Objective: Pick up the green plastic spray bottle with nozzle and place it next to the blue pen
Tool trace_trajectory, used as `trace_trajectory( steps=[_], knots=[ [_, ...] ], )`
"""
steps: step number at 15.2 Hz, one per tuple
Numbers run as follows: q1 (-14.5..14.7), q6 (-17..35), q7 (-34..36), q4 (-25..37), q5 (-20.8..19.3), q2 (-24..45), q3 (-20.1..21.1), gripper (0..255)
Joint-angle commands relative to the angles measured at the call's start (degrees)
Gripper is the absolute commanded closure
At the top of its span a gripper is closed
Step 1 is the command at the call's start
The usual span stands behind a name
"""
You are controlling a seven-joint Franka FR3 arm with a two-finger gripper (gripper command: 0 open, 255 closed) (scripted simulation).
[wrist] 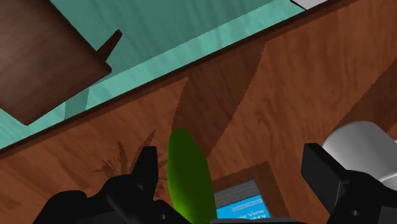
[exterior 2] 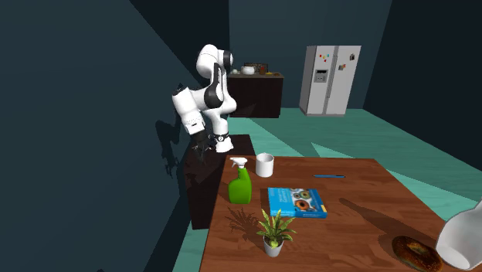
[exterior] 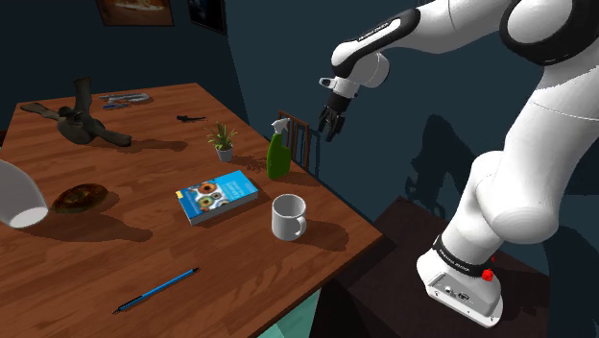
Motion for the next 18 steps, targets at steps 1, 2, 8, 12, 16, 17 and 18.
trace_trajectory(
  steps=[1,2,8,12,16,17,18],
  knots=[
    [0.11,-1.35,-7.65,3.96,5.95,4.81,0.51,0],
    [-0.23,-2.20,-10.89,5.90,8.42,7.00,1.13,0],
    [-3.34,-8.15,-26.28,17.86,19.07,18.19,6.38,0],
    [-3.51,-7.50,-28.54,19.07,21.15,20.61,7.89,0],
    [-3.13,-5.57,-29.30,18.61,22.66,22.18,8.77,0],
    [-3.07,-5.29,-29.41,18.56,22.88,22.41,8.90,0],
    [-3.07,-5.29,-29.41,18.55,22.88,22.41,8.90,0]
  ],
)
